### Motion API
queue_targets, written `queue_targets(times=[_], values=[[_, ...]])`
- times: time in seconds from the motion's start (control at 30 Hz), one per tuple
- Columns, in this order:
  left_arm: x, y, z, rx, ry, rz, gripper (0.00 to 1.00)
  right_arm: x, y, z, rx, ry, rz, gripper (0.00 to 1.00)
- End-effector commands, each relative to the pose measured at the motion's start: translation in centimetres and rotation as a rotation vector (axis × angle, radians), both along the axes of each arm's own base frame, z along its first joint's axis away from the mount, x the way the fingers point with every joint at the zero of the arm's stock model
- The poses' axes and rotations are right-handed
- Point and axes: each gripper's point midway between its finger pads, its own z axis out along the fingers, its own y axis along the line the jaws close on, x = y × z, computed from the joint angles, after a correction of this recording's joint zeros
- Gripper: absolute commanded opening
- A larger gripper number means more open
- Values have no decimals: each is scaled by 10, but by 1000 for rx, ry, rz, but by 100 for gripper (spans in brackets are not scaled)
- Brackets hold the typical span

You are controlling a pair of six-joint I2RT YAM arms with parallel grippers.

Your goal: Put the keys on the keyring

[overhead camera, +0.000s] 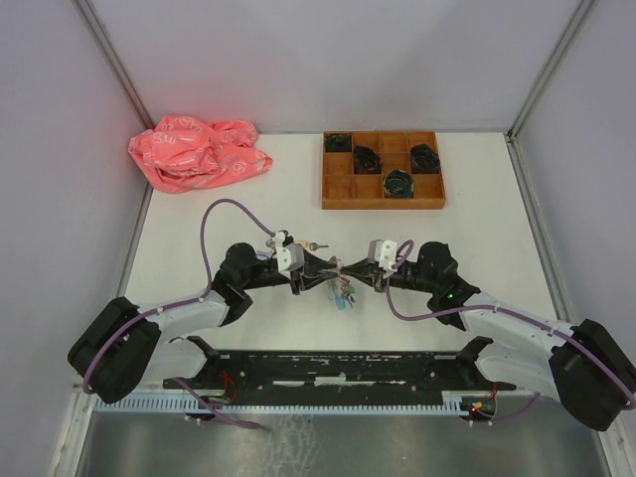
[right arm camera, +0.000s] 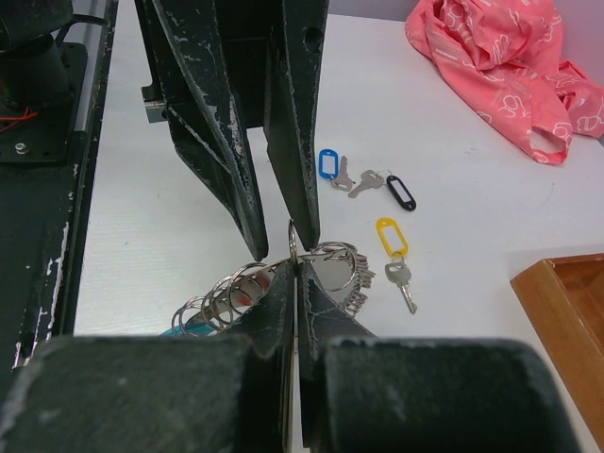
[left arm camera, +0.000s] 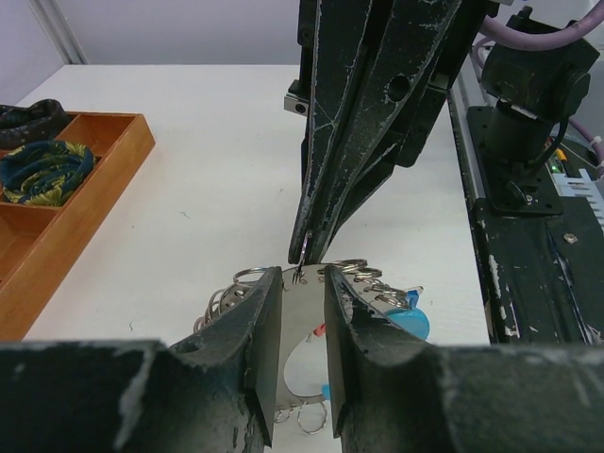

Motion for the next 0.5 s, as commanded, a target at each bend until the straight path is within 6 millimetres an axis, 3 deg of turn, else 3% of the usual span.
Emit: queue_targets(times=[0.0, 0.13, 0.3, 0.33, 0.47], values=[[2, -2, 16, -40, -29, -9, 30, -1, 3, 31, 76, -71, 21, 1], [0, -4, 17, -40, -30, -27, 24, -1, 4, 27, 69, -63, 28, 1], [-1, -4, 15, -18, -21, -34, 8, -1, 3, 27, 62, -63, 24, 1], [-1, -3, 15, -13, -21, -33, 4, -1, 2, 27, 54, -61, 20, 3], [6, -2, 16, 37, -18, 4, 3, -1, -4, 26, 16, -57, -1, 15]])
